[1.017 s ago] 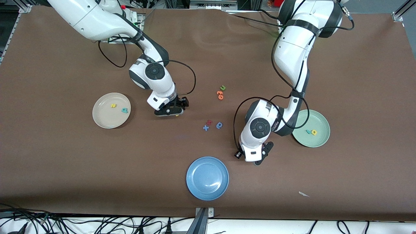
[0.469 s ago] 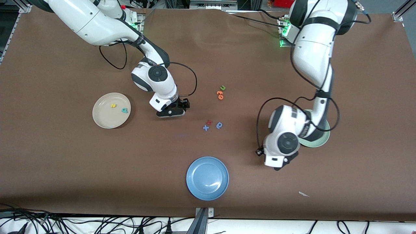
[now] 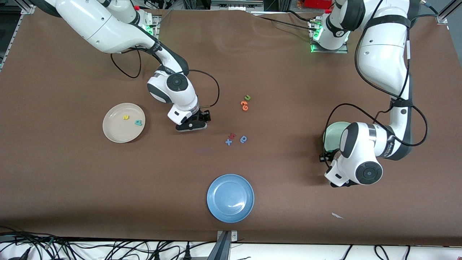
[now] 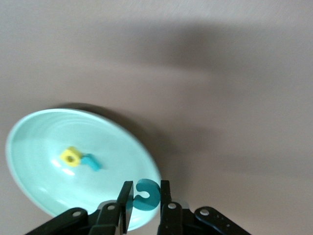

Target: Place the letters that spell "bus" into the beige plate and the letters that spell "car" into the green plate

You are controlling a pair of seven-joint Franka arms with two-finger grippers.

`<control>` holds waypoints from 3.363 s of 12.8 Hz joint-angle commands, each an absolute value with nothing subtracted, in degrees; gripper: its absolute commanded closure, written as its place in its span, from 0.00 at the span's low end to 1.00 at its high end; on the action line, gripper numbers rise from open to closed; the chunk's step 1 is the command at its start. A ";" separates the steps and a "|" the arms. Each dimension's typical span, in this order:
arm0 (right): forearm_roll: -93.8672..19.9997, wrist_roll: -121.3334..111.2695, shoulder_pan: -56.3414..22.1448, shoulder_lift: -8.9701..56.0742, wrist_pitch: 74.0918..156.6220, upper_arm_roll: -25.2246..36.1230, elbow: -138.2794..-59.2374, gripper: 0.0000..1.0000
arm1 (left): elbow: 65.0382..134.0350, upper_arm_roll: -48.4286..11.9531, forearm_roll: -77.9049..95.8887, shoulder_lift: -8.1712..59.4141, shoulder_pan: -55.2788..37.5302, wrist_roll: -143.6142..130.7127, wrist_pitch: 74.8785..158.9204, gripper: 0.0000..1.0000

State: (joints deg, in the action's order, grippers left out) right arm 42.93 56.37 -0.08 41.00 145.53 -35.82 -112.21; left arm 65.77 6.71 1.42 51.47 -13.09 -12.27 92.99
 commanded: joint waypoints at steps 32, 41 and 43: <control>34.01 15.82 17.05 16.96 134.82 -26.28 -129.90 0.70 | 87.88 8.35 -1.60 16.98 -4.23 -3.78 97.73 0.00; 31.29 15.91 17.05 16.96 135.26 -26.45 -129.20 0.21 | 90.70 5.54 -1.14 5.55 -1.85 -3.60 100.20 0.00; 27.79 15.82 17.05 16.88 134.74 -26.54 -128.41 0.00 | 91.84 5.54 -0.97 4.14 -2.46 -3.52 100.20 0.00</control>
